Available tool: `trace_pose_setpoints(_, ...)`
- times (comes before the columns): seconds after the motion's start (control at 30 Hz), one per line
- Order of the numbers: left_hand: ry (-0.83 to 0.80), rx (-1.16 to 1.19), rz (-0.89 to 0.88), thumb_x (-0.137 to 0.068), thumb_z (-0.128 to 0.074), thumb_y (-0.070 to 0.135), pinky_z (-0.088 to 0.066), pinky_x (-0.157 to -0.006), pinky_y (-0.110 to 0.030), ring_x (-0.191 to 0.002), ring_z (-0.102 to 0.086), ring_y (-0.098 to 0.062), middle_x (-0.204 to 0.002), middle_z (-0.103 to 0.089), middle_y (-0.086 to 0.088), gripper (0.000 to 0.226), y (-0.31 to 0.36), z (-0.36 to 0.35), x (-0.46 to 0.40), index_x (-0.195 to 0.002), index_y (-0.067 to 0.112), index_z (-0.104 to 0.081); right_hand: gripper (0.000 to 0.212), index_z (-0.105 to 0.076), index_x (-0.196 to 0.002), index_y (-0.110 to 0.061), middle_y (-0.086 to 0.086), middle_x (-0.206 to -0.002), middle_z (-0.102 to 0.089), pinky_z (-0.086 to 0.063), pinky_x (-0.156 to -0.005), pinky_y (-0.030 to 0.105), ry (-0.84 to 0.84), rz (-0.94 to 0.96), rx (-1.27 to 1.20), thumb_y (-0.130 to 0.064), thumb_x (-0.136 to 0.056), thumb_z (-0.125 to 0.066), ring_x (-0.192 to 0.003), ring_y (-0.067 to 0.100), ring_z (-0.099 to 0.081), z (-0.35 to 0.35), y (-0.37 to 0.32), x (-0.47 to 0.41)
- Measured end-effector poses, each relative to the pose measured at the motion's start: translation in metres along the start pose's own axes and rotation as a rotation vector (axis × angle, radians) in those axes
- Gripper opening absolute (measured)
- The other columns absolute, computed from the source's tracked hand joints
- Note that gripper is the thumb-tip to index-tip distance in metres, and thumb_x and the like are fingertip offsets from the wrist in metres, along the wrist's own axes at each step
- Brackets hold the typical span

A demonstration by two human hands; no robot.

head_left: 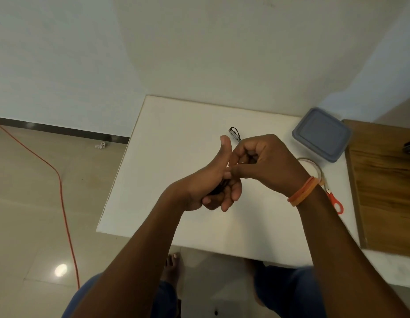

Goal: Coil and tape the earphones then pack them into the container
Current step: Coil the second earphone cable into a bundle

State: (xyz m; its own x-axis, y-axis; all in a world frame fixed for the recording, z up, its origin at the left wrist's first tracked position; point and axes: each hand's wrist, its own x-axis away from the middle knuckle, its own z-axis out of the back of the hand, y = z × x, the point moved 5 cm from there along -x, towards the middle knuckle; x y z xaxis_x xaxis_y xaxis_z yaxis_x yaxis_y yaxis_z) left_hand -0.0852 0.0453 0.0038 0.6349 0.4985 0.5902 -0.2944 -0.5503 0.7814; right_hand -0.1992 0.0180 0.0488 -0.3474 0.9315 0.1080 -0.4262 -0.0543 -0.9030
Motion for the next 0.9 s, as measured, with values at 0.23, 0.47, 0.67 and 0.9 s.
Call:
trace_pose_setpoints(0.23, -0.148, 0.296, -0.097, -0.072, -0.035, 0.083, -0.013, -0.037, -0.014, -0.023, -0.017, -0.005, -0.037, -0.038, -0.004, 0.076, 0.001, 0.0, 0.001, -0.047, 0.012, -0.044, 0.004, -0.071, -0.083, -0.002, 0.013, -0.063, -0.063, -0.038, -0.05, 0.023, 0.05, 0.005, -0.34, -0.005, -0.085, -0.071, -0.056, 0.02, -0.05, -0.012, 0.01, -0.003)
trace_pose_setpoints(0.47, -0.355, 0.682, -0.226, -0.095, -0.045, 0.053, -0.019, -0.033, -0.008, -0.02, -0.029, -0.003, -0.036, -0.046, 0.0, 0.06, 0.009, 0.01, 0.004, -0.05, 0.014, -0.051, 0.024, -0.067, -0.115, -0.005, 0.032, -0.107, -0.063, -0.054, -0.072, 0.045, -0.028, -0.09, -0.601, -0.015, -0.096, -0.056, -0.082, 0.044, -0.057, -0.025, 0.021, -0.006)
trace_pose_setpoints(0.67, -0.246, 0.796, -0.262, -0.099, -0.032, 0.052, -0.014, -0.032, -0.009, -0.02, -0.031, -0.003, -0.035, -0.044, 0.0, 0.066, 0.006, 0.02, -0.001, -0.047, 0.015, -0.047, 0.022, -0.068, -0.11, 0.002, -0.019, -0.071, -0.068, -0.047, -0.069, 0.012, 0.142, 0.007, -0.294, 0.002, -0.096, -0.051, -0.071, -0.003, -0.063, -0.03, 0.015, -0.012)
trace_pose_setpoints(0.9, -0.194, 0.77, -0.251, -0.098, -0.035, 0.052, -0.014, -0.032, -0.009, -0.02, -0.028, -0.003, -0.036, -0.043, 0.0, 0.064, 0.007, 0.022, 0.0, -0.046, 0.015, -0.046, 0.023, -0.069, -0.11, -0.004, -0.018, -0.081, -0.068, -0.05, -0.073, 0.013, 0.137, 0.042, -0.102, -0.001, -0.097, -0.051, -0.077, -0.002, -0.065, -0.03, 0.008, -0.01)
